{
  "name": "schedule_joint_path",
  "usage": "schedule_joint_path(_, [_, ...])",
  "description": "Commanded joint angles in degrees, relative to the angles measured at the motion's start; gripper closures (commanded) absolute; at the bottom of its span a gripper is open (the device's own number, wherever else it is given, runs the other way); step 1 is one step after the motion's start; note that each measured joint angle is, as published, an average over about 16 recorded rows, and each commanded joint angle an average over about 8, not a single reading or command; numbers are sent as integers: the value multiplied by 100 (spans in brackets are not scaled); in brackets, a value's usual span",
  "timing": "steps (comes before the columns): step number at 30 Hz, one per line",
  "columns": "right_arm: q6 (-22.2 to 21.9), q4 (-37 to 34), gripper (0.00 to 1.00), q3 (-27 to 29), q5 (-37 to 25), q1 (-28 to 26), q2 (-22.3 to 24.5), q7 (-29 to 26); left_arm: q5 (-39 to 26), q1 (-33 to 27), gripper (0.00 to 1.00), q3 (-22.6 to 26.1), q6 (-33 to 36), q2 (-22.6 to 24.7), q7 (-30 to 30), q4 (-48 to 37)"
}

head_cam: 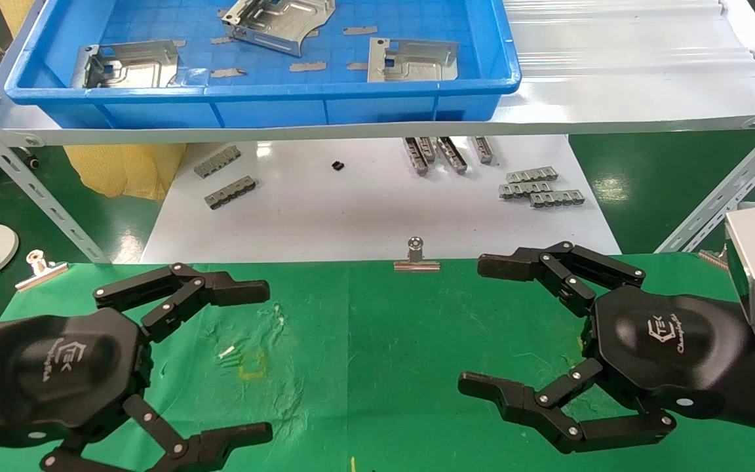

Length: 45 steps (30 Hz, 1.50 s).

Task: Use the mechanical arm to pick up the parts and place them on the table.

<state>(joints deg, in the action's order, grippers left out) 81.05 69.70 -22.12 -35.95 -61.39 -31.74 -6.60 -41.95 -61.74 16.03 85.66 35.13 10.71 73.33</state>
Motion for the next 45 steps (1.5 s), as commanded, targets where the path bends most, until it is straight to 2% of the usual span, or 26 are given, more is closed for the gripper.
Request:
schedule_joint_path(1, [0, 0, 0, 0, 0, 0, 0, 0, 0, 0, 0, 0, 0, 0, 0, 0])
schedule_joint_path(2, [0, 0, 16, 0, 0, 0, 0, 0, 0, 0, 0, 0, 0, 0, 0, 0])
schedule_joint_path(4, [0, 0, 37, 0, 0, 0, 0, 0, 0, 0, 0, 0, 0, 0, 0, 0])
schedule_joint_path(9, [0, 0, 100, 0, 0, 0, 0, 0, 0, 0, 0, 0, 0, 0, 0, 0])
schedule_joint_path(45, [0, 0, 100, 0, 0, 0, 0, 0, 2, 1, 0, -1, 0, -2, 0, 3])
